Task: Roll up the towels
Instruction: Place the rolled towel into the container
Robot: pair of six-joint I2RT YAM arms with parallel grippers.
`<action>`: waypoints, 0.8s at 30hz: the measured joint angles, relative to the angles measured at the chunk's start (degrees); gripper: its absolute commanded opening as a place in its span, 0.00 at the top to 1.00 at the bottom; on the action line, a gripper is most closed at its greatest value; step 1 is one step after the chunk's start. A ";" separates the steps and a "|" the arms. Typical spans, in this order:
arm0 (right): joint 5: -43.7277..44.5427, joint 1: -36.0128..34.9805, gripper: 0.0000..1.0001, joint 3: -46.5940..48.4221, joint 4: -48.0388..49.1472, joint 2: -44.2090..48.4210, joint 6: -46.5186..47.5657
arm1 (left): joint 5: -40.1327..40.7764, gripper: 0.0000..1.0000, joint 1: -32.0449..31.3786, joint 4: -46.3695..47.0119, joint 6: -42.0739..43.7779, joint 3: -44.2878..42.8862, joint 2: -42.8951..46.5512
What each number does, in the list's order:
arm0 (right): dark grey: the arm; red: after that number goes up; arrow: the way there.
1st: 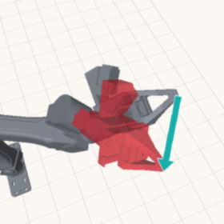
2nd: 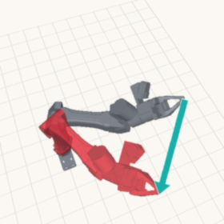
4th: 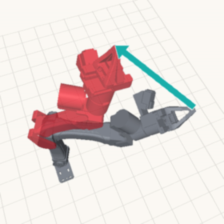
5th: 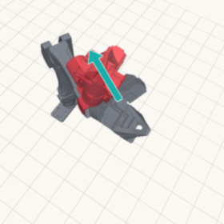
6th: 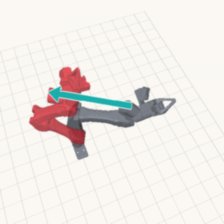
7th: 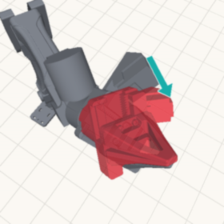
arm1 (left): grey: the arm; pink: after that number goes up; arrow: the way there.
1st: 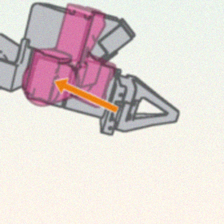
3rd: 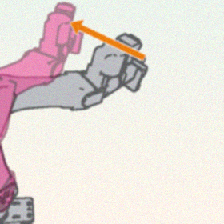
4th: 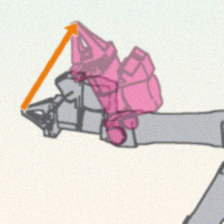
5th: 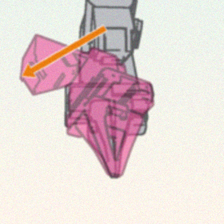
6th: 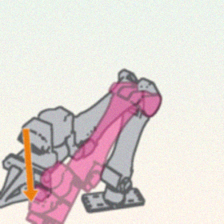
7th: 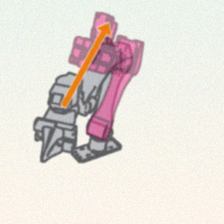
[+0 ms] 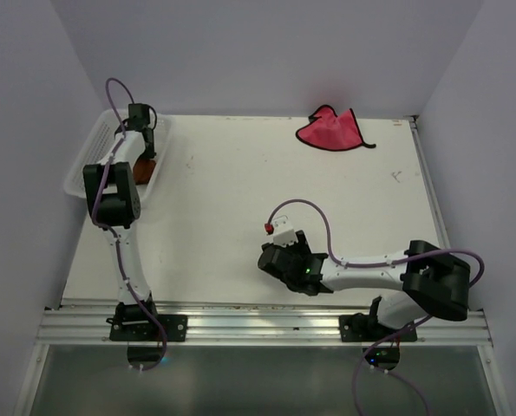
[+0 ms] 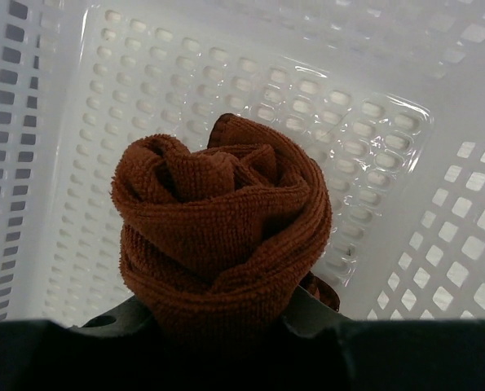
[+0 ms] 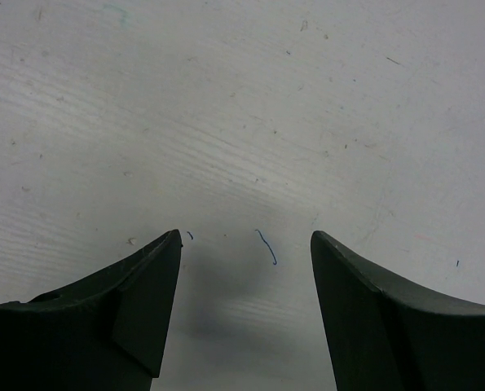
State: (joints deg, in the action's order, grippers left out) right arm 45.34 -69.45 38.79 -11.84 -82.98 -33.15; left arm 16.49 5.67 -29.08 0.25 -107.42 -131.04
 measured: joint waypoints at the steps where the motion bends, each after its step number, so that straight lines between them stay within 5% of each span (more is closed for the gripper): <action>1: -0.39 0.28 0.31 0.24 0.17 -0.44 0.22 | -0.11 0.90 0.00 -0.09 0.02 -0.46 -0.39; 3: -1.27 0.87 0.31 0.81 0.57 -1.31 0.68 | -0.35 0.86 0.00 -0.15 0.02 -1.01 -0.90; 13: -3.45 1.70 0.31 2.80 1.60 -4.07 2.36 | -0.90 0.34 0.04 -0.11 0.37 -1.25 -1.18; 24: -4.63 1.95 0.31 3.76 1.62 -4.07 3.41 | -1.81 0.16 0.96 -0.13 -1.40 -1.25 -1.14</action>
State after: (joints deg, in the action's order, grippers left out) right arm 40.71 -67.51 42.54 -10.22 -87.05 -29.74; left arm 14.68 6.63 -29.21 -1.15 -108.66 -132.18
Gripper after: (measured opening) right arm 0.687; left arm 0.809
